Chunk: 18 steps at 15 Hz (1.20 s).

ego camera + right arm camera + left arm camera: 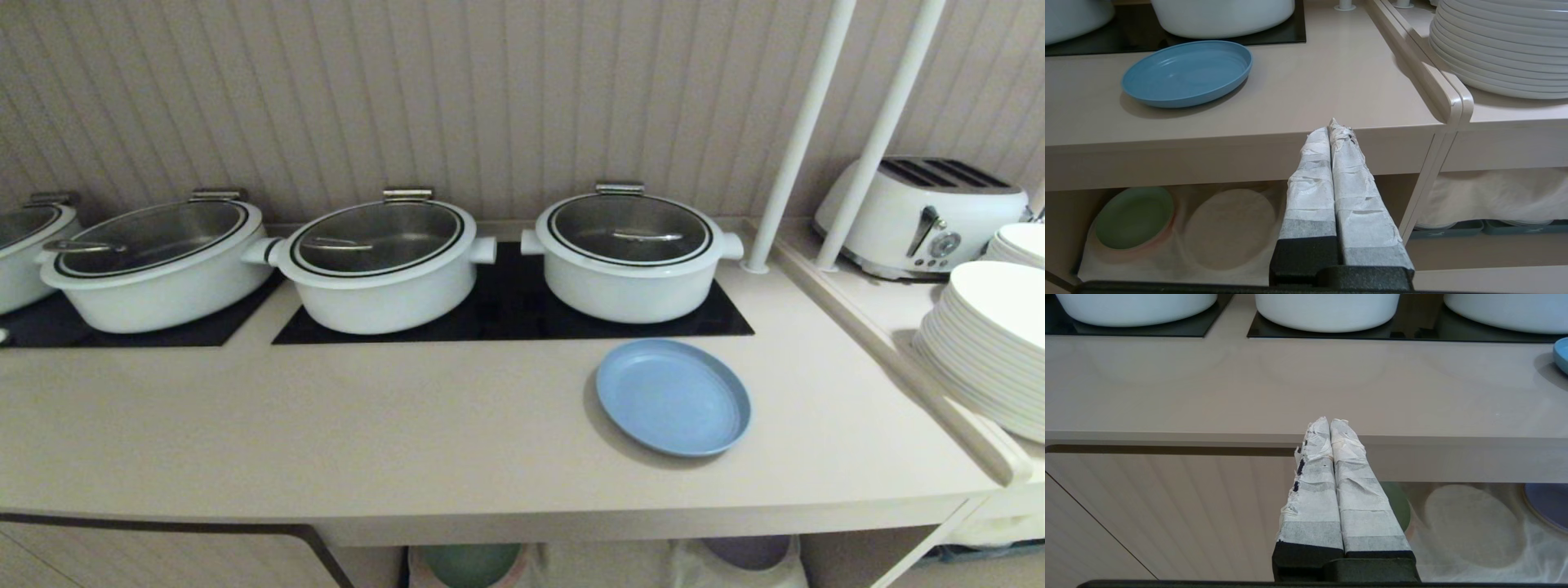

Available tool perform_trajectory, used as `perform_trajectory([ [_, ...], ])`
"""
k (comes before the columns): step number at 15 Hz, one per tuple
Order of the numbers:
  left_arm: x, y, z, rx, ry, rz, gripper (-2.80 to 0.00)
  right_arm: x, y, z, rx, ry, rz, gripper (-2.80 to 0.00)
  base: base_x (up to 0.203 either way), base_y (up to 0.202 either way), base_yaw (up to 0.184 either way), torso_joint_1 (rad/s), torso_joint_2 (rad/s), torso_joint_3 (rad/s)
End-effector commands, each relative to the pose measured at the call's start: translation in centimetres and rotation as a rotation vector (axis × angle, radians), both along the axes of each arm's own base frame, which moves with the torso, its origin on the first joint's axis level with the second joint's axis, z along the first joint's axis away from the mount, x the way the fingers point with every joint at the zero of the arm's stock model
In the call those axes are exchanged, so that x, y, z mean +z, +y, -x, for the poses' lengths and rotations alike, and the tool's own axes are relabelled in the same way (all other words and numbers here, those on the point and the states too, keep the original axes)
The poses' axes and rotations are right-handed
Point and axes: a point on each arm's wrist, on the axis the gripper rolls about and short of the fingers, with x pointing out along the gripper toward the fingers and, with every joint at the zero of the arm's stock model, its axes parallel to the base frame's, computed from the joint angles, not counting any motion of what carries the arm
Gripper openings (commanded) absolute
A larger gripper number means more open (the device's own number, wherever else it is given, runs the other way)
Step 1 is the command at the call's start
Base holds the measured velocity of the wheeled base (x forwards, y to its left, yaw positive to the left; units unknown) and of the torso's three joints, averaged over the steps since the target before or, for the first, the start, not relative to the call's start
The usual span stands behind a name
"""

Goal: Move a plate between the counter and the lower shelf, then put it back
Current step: Pick up the plate

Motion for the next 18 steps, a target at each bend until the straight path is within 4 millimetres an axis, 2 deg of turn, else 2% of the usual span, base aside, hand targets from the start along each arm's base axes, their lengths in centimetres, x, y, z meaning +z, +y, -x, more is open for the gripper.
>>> perform_trajectory([
  [1, -0.01, 0.00, 0.00, 0.001, 0.000, 0.001, -2.80, 0.01, -0.01, 0.00, -0.002, -0.001, -0.008, -2.80, 0.000, 0.000, 0.000, 0.000, 0.00, 0.000],
  [18, -0.01, 0.00, 0.00, 0.001, 0.000, 0.001, -2.80, 0.12, 0.00, 0.00, 0.000, -0.010, 0.092, -2.80, 0.000, 0.000, 0.000, 0.000, 0.00, 0.000],
])
